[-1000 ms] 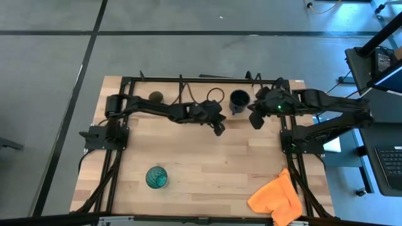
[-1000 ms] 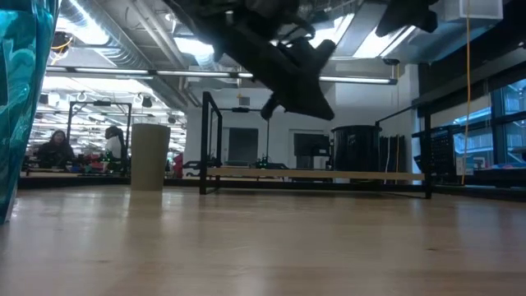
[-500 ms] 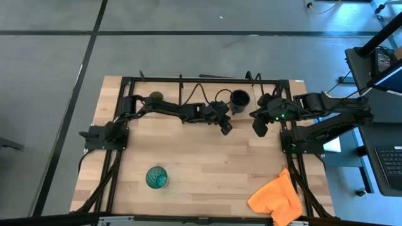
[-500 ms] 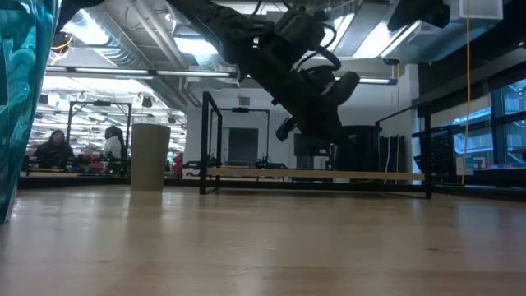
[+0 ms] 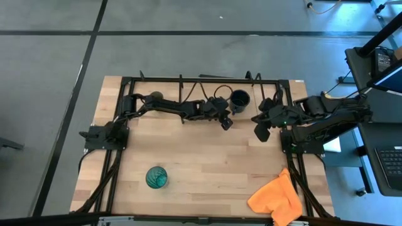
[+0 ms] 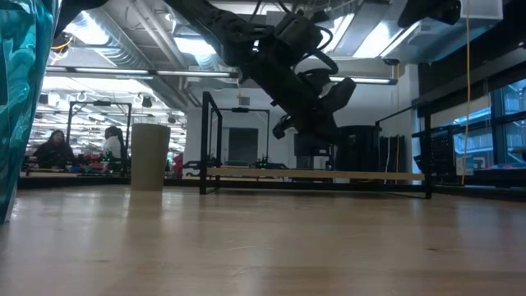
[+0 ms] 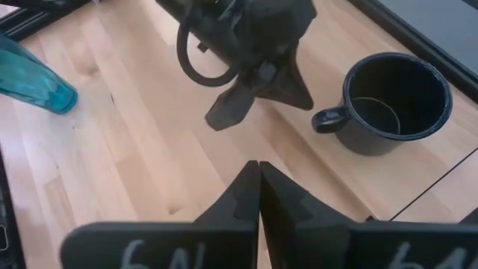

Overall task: Stack small to large cups/mugs on shelf
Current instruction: Put the blue mug on the shelf

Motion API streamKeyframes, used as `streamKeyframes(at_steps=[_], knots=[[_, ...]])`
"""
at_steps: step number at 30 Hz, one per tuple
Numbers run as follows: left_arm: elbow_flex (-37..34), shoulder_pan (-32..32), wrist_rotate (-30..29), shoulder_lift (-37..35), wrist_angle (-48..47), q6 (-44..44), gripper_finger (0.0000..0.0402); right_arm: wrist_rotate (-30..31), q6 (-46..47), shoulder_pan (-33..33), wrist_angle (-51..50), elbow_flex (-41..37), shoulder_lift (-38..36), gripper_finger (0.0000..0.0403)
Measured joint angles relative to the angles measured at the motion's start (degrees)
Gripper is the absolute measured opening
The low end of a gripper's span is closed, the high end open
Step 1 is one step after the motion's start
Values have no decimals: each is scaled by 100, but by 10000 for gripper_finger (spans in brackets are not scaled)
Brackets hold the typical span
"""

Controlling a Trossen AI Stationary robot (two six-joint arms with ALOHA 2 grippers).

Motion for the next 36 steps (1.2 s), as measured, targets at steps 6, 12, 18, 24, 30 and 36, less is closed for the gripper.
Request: streamKeyframes(at_steps=[6,12,18,24,30,36], knots=[[0,34,490,-4,759,157,0,25,15,85,0,0,4,3],[-2,50,532,-4,725,203,0,135,153,85,2,-1,4,11],[-2,59,447,-4,467,407,0,151,153,85,1,-2,7,4],[-9,59,119,-4,-186,325,0,151,172,85,-3,-2,7,6],[-9,188,-19,68,156,246,0,153,172,85,-2,-2,7,4],[-11,293,316,212,476,114,0,207,172,85,-3,-2,9,7]])
